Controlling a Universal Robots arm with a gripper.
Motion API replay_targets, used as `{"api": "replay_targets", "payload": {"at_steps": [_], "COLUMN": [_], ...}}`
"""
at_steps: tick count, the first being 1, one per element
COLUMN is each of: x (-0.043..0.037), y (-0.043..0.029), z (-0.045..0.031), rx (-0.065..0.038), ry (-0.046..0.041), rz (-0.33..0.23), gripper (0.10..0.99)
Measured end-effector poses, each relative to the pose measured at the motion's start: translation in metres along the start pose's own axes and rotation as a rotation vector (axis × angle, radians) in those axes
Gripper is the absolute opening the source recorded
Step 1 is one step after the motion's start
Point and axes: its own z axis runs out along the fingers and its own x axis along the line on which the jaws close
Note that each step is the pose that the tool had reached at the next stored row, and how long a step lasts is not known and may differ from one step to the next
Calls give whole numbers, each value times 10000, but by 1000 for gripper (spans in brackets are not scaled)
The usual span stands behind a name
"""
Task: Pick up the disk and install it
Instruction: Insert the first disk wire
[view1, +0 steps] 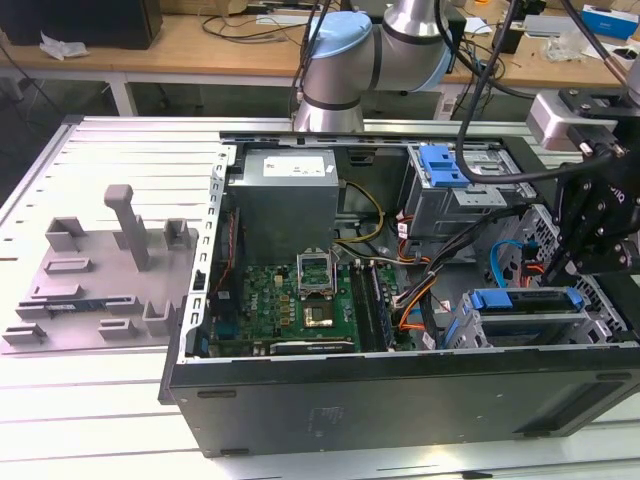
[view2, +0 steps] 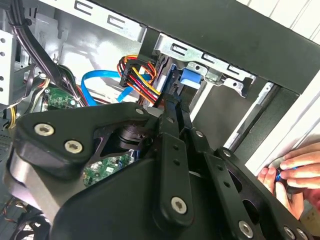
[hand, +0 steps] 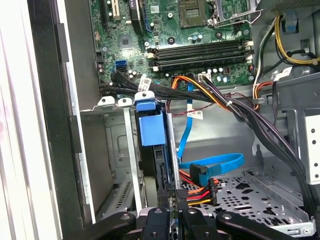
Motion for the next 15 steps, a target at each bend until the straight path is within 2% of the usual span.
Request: {"api": "replay_targets", "payload": {"at_steps": [4,15], "x": [0,1], "y": [0,0], "z": [0,7], "rx": [4,3], "ry": [-4,-4], "rz": [-167,-163], "gripper": [165,165]}}
